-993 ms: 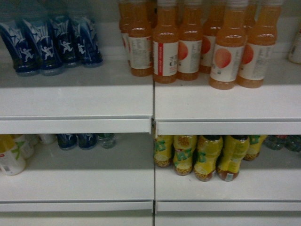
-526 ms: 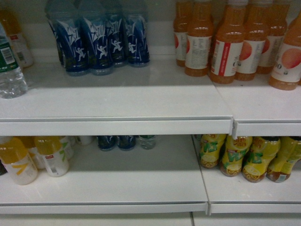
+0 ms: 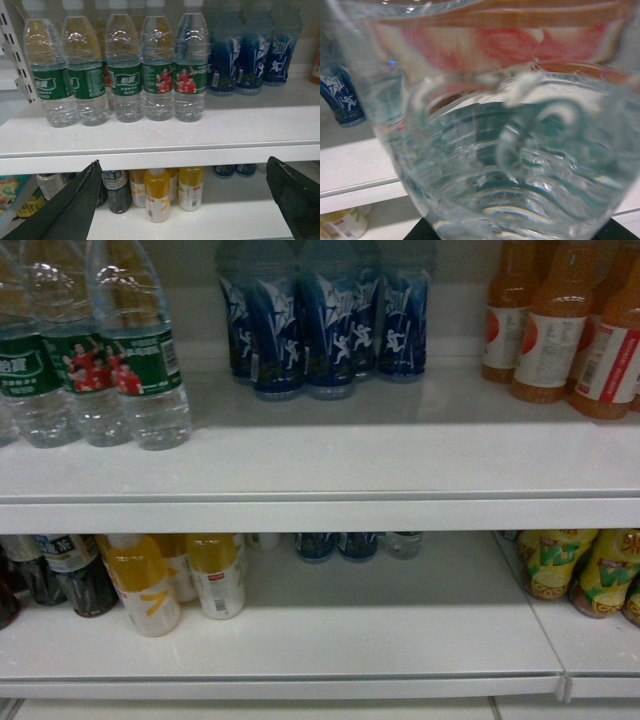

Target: Move water from second to third shelf

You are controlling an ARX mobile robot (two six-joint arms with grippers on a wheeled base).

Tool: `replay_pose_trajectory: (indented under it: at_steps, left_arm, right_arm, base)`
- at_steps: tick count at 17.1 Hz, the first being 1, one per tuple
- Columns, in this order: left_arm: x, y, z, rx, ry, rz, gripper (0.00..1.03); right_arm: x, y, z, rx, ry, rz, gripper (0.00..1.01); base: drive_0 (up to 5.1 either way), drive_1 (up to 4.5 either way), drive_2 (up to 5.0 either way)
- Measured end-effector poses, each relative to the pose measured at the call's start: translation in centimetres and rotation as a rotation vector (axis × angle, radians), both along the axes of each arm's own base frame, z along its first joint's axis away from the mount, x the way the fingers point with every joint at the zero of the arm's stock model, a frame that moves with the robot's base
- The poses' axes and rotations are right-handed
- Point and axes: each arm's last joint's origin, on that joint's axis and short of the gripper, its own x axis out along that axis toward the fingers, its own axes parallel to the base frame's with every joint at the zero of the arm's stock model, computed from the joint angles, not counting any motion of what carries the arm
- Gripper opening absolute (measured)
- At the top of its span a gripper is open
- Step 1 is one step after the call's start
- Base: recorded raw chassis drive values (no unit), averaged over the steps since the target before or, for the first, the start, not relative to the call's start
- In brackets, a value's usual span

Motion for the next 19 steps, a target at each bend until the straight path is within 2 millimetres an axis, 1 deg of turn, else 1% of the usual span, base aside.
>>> replay_pose_trajectory:
  at_steps: [19]
  left_arm:
    - [0.00,0.00,-0.02,0.000,0.002,0.001,0.98]
  right_arm:
    - [0.00,0.00,-0.02,0.000,0.002,0.000,0.39]
  base:
    - [-5.0,2.41,2.4]
